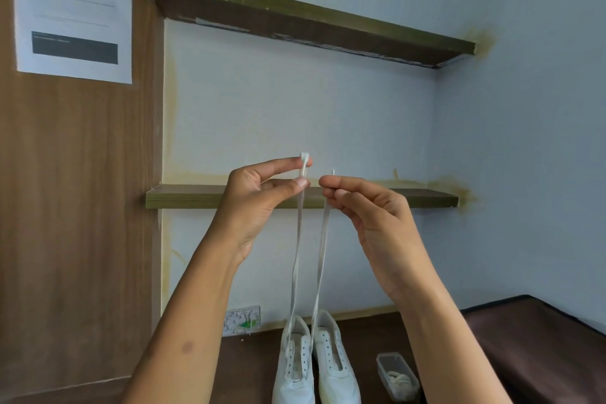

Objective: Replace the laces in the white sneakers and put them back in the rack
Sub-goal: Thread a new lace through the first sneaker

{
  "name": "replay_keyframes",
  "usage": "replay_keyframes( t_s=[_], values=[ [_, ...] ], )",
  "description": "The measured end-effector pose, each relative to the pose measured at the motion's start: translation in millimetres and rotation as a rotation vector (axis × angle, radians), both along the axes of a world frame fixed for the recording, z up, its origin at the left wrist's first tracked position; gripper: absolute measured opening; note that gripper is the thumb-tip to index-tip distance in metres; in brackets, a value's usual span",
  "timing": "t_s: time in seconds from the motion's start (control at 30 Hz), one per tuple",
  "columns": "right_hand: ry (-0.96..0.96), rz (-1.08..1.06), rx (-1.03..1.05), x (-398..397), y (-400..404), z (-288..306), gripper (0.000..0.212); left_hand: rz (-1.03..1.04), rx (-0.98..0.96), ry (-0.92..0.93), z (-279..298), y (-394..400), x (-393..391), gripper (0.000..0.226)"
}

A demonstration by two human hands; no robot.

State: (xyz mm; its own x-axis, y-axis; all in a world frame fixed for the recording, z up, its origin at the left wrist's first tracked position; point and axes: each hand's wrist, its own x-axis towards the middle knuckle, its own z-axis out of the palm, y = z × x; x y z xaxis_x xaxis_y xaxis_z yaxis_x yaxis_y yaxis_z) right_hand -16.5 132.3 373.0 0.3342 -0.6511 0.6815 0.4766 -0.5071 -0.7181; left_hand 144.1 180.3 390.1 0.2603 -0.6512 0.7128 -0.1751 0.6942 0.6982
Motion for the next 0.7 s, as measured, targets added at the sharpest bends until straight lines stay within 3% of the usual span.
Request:
replay_keyframes(
  t_s=[0.2, 0.4, 0.7],
  values=[
    [0.105, -0.138, 0.032, -1, -13, -21, 0.022, 0.178, 0.142, -0.083, -30, -11, 15, 0.029],
    [0.372, -0.702, -0.119, 3, -56, -75, 0.027, 0.410, 0.341, -0.053, -98, -47, 45, 0.012],
    [0.821, -0.607, 0.047, 32, -136, -216, 0.031, 0.521, 0.677, -0.195, -246, -119, 68, 0.015]
  ],
)
